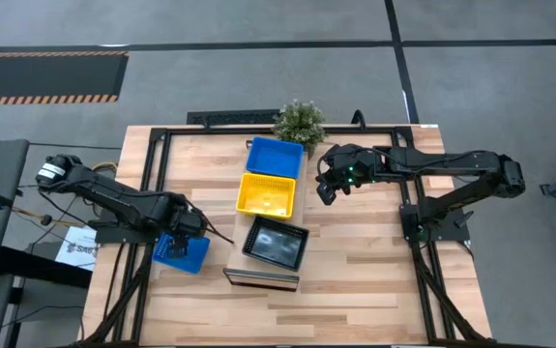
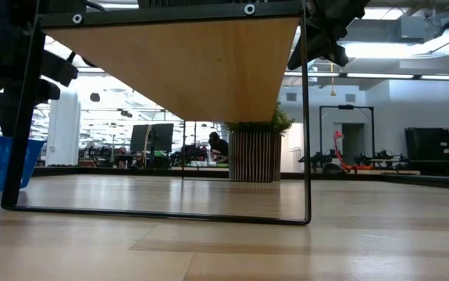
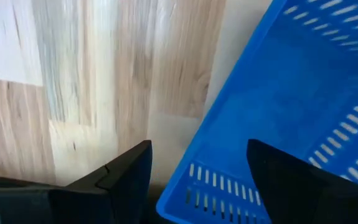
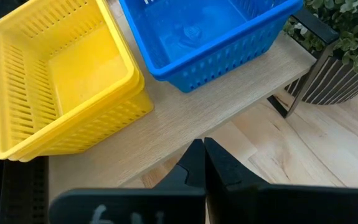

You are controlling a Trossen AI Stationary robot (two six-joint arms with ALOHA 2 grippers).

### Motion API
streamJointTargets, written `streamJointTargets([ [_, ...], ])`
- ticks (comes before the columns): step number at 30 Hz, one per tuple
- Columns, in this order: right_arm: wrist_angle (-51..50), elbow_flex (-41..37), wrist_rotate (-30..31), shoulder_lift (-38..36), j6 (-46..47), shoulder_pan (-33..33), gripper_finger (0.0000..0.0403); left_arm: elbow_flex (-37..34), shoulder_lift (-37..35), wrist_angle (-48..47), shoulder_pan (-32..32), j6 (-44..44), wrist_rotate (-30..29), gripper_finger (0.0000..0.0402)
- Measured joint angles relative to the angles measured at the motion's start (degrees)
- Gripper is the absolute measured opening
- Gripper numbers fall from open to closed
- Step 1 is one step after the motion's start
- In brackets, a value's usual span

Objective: Stack baskets on shelf by color
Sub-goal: Stack the blue basket on top of the blue basket on the shelf

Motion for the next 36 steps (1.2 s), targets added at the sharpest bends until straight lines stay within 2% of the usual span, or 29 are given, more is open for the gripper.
streamJointTargets([
  [4,0.0,0.0,0.0,0.0,0.0,0.0,0.0008,-1.7,0.0,1.7,0.0,1.3,0.4,0.0245],
  [7,0.0,0.0,0.0,0.0,0.0,0.0,0.0008,-2.4,0.0,2.4,0.0,2.6,0.6,0.0216],
  [10,0.0,0.0,0.0,0.0,0.0,0.0,0.0008,-2.4,0.0,2.5,0.0,3.3,0.1,0.0161],
  [15,0.0,0.0,-0.1,0.0,0.0,0.0,0.0008,-2.4,0.0,2.3,0.0,3.4,-0.2,0.0043],
  [17,-0.2,0.0,-1.1,0.0,0.0,0.1,0.0008,-2.4,0.0,2.2,0.0,1.8,0.2,0.0013],
  [22,-6.6,0.0,-4.6,0.0,0.1,1.9,0.0008,-2.2,0.0,2.1,0.0,-1.4,1.7,0.0008],
  [27,-13.5,0.0,-8.9,0.0,0.0,7.4,0.0008,0.4,0.1,-0.4,0.0,-4.2,3.2,0.0002],
  [36,-7.9,0.0,-9.8,0.1,-3.3,15.0,0.0008,9.9,0.1,-13.1,0.0,-7.3,2.8,0.0001],
])
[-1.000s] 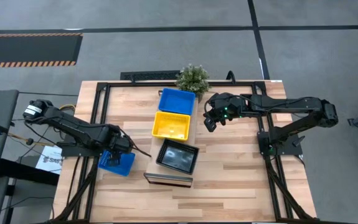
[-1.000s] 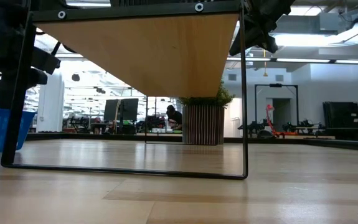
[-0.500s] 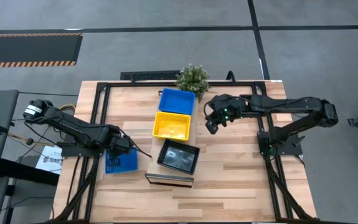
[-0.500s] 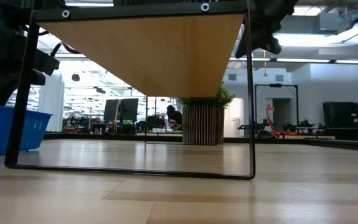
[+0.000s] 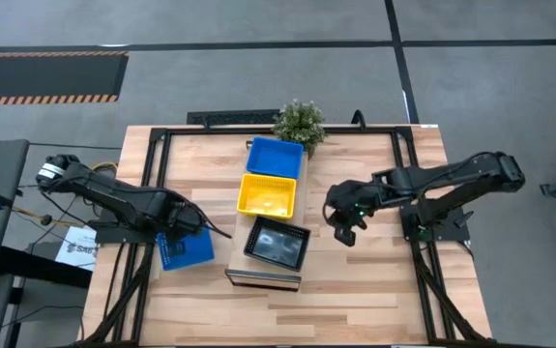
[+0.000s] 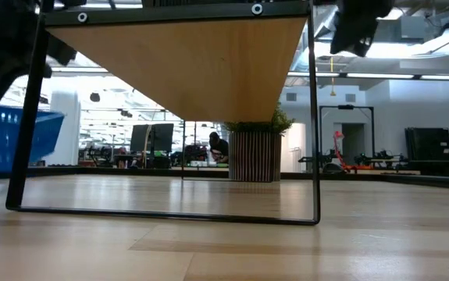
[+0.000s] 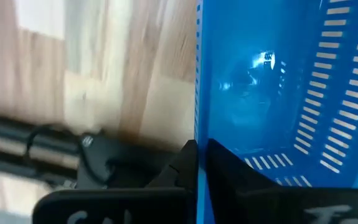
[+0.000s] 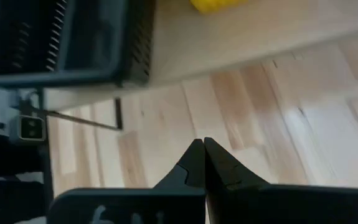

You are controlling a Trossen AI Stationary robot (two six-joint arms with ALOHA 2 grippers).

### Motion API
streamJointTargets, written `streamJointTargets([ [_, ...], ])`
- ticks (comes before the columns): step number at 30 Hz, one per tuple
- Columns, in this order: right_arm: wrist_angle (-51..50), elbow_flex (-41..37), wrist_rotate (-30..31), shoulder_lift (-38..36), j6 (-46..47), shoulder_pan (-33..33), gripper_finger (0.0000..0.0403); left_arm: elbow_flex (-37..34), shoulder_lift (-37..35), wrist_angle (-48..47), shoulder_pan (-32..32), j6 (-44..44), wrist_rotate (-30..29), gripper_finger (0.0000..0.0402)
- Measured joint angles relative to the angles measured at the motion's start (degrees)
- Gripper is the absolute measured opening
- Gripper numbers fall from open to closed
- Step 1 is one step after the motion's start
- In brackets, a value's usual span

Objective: Stack baskets on shelf by color
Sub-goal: Stack the blue basket on top of the blue basket on the shelf

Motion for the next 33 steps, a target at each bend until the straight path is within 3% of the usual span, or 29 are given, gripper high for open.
streamJointTargets([
  [7,5.1,0.1,0.0,4.3,-0.3,0.7,0.0008,9.9,0.0,-11.2,0.0,-1.0,-0.2,0.0000],
  [13,11.5,0.0,-7.5,9.3,-1.2,0.6,0.0008,17.5,-1.3,-11.6,0.2,-3.7,-3.3,0.0000],
  [17,13.3,0.1,-8.4,9.2,-1.2,0.3,0.0008,21.1,-2.1,-11.4,0.6,-5.1,-6.7,0.0000],
  [33,15.6,0.0,-7.9,8.9,-2.7,-2.7,0.0008,26.8,-3.2,-11.3,1.2,-5.8,-12.1,0.0000],
])
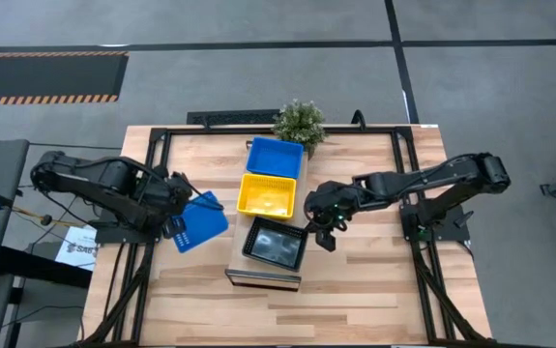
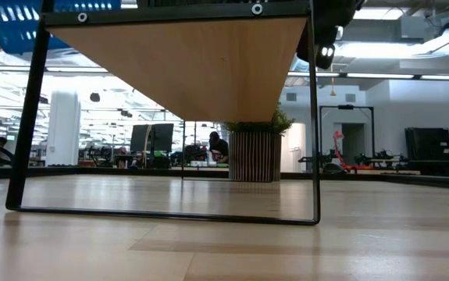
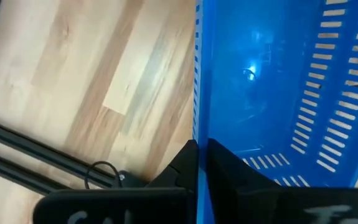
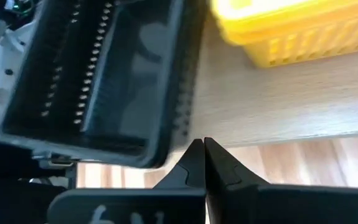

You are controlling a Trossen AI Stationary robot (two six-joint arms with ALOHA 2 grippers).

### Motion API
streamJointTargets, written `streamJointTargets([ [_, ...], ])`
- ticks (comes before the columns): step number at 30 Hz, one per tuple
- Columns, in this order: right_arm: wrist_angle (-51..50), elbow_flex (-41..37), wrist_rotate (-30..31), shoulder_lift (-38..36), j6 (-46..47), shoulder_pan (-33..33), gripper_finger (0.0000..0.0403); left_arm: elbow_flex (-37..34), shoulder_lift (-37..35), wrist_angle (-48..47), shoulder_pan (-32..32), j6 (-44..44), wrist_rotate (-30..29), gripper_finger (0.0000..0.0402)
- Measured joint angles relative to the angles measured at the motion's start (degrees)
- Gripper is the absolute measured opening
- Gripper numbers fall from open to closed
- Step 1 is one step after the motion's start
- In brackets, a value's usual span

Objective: Stack baskets on shelf by color
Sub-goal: Stack the blue basket on top of the blue basket on the shelf

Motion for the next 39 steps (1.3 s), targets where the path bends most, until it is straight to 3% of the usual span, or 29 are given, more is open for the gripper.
streamJointTargets([
  [7,-2.0,0.0,0.6,-0.3,0.4,-1.4,0.0008,2.1,0.0,0.0,0.0,1.0,-3.2,0.0000],
  [12,-6.3,0.0,-3.0,-2.9,3.5,0.9,0.0008,4.6,0.0,0.0,0.0,1.2,-5.3,0.0000],
  [16,-2.0,0.0,-5.4,-4.4,4.3,3.5,0.0008,6.7,0.0,0.0,0.0,2.1,-7.7,0.0000],
  [21,4.3,0.1,-3.9,-4.1,4.5,4.6,0.0008,8.8,0.0,0.0,0.0,3.8,-10.3,0.0000],
  [29,3.3,0.0,-0.2,-3.4,3.7,2.0,0.0008,9.9,0.0,0.0,0.0,4.4,-13.1,0.0000],
  [39,3.3,0.0,-0.8,-4.8,7.4,3.3,0.0008,9.9,0.0,1.9,2.0,6.9,-16.1,0.0000],
])
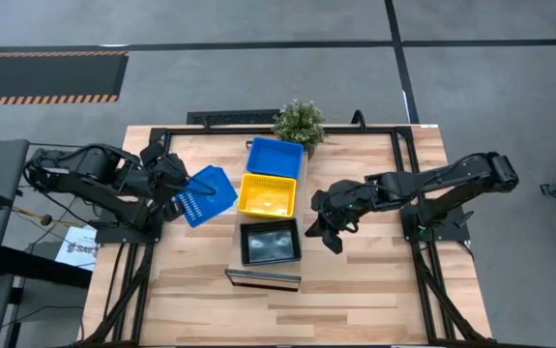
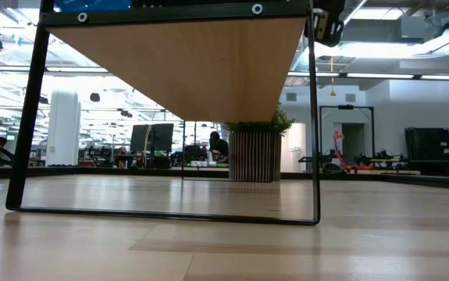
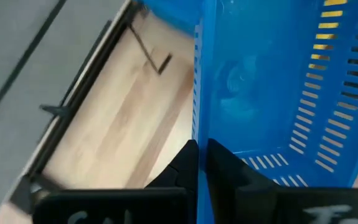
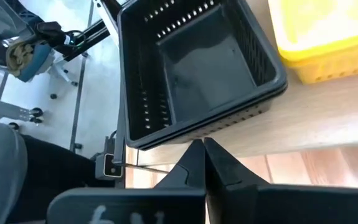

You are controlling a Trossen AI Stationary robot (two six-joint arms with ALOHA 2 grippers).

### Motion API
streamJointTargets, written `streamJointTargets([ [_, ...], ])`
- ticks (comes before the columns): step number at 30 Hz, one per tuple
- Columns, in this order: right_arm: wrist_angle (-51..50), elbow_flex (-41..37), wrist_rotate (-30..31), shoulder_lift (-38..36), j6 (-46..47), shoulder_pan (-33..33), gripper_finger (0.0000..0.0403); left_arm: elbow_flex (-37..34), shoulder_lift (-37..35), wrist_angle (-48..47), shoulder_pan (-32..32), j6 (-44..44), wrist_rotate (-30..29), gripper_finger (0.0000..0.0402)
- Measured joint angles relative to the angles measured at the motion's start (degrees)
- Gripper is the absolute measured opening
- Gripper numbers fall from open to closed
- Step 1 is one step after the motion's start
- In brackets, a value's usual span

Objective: Stack baskets on shelf by color
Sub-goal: Stack the blue basket on top of the blue basket on the shelf

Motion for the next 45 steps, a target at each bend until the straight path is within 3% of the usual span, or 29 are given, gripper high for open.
streamJointTargets([
  [5,-0.1,0.0,0.0,0.0,0.7,0.8,0.0008,0.6,0.1,10.0,7.5,5.4,3.7,0.0000],
  [11,-0.3,0.0,0.0,0.0,2.3,0.8,0.0008,6.9,2.8,21.9,21.0,12.5,7.9,0.0000],
  [16,-1.9,0.0,0.6,0.0,1.9,0.8,0.0008,13.4,8.9,21.4,29.5,27.4,17.9,0.0000],
  [23,-5.7,0.0,2.8,0.0,1.2,-0.5,0.0008,25.7,23.8,16.4,37.7,46.0,25.1,0.0000],
  [28,-6.4,0.0,3.1,0.0,0.8,-1.0,0.0008,38.7,35.2,7.7,40.9,58.2,26.7,0.0000],
  [32,-6.6,0.0,3.1,0.0,0.2,-1.1,0.0008,47.5,42.6,5.8,41.6,62.5,27.8,0.0000],
  [45,-7.9,0.0,4.3,0.3,0.1,-1.1,0.0008,46.2,45.4,3.6,39.6,67.8,30.3,0.0000],
])
